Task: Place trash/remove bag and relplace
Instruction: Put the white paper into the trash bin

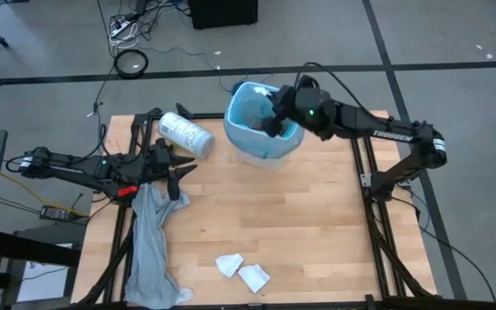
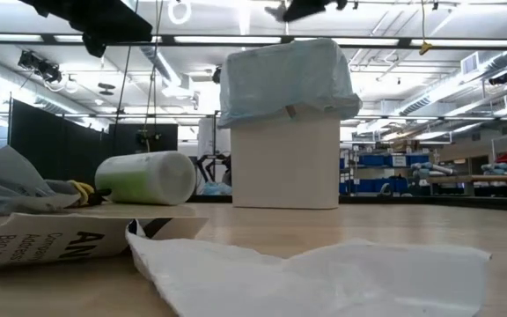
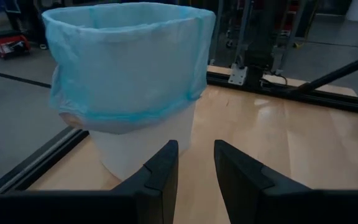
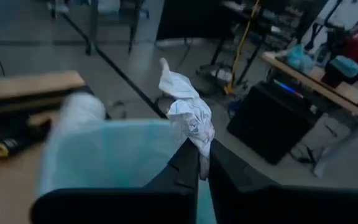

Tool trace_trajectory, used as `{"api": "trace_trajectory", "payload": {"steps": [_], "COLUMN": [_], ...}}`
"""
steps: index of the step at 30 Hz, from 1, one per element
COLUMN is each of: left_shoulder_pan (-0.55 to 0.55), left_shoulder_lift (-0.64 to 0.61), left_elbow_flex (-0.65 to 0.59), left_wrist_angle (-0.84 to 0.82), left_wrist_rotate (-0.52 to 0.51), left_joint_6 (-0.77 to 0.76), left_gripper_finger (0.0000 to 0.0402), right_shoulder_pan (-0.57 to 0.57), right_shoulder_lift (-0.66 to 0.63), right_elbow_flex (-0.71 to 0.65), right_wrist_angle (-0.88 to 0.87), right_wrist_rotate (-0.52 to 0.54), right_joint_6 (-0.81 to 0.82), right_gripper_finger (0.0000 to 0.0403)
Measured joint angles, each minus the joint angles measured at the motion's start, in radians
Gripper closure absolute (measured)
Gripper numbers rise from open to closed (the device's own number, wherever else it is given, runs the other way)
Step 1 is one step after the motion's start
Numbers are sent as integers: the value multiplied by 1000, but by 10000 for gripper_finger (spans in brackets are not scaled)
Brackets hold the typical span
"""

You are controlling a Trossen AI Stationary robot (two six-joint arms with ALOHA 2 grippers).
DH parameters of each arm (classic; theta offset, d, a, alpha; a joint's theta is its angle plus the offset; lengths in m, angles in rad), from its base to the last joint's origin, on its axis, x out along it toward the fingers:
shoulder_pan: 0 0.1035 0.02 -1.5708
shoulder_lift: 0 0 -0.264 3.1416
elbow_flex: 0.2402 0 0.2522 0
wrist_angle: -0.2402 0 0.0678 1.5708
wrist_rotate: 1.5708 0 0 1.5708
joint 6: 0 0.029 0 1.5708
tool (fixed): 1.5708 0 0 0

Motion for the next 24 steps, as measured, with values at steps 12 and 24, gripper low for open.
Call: {"api": "trace_trajectory", "payload": {"steps": [12,24], "left_shoulder_pan": [0,0], "left_shoulder_lift": [0,1], "left_elbow_flex": [0,0], "left_wrist_angle": [1,-6], "left_wrist_rotate": [-18,-22], "left_joint_6": [0,0], "left_gripper_finger": [289,289], "right_shoulder_pan": [-47,233], "right_shoulder_lift": [14,99], "right_elbow_flex": [0,-25], "right_wrist_angle": [-146,-147], "right_wrist_rotate": [-145,-646], "right_joint_6": [15,443], "right_gripper_finger": [195,150]}}
